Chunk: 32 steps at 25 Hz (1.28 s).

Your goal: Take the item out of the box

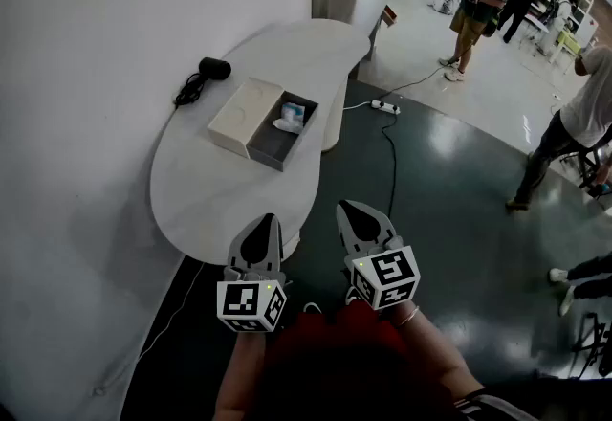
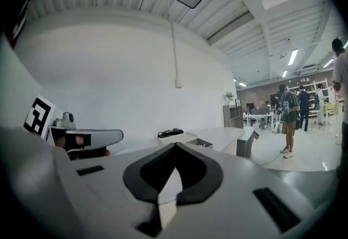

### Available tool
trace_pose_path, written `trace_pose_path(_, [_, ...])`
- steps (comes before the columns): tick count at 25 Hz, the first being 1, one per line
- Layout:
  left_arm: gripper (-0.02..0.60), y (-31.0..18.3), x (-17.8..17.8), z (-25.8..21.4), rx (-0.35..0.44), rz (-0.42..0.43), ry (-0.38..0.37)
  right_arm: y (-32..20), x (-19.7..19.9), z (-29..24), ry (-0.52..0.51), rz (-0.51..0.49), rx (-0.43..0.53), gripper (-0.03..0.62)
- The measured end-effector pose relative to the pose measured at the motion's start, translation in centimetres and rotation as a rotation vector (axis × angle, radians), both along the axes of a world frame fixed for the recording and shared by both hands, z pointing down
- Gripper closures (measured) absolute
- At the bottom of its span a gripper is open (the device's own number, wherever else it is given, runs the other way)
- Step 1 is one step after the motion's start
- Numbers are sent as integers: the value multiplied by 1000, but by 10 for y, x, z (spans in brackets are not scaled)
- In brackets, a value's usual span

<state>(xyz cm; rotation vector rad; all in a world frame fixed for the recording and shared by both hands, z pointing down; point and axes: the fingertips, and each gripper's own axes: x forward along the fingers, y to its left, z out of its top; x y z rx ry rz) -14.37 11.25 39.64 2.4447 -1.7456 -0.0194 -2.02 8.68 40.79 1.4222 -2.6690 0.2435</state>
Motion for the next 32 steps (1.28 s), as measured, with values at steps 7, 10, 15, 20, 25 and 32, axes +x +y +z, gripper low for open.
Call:
trace_pose_path(7, [560,2,-1,0,-7,-4,8,3,1,-6,-12,8,15,579])
trace_pose_path(10, [560,0,-2,1,-3,-2,10,3,1,-6,-6,9,23,579])
trace_pose_path(15, [560,-1,0,1,-1,8,0,5,1,-5,-27,16,31,579])
trace_pose_path(20, [558,0,-2,3,-13,-3,-6,8,2,-6,-23,26,44,579])
trace_pose_path(25, [558,-1,-4,2,-14,3,-4,10,3,-4,-21,44,36,579])
trace_pose_path(32, [555,-9,1,-4,-9,28,-1,5,10,-9,-20,72,43,579])
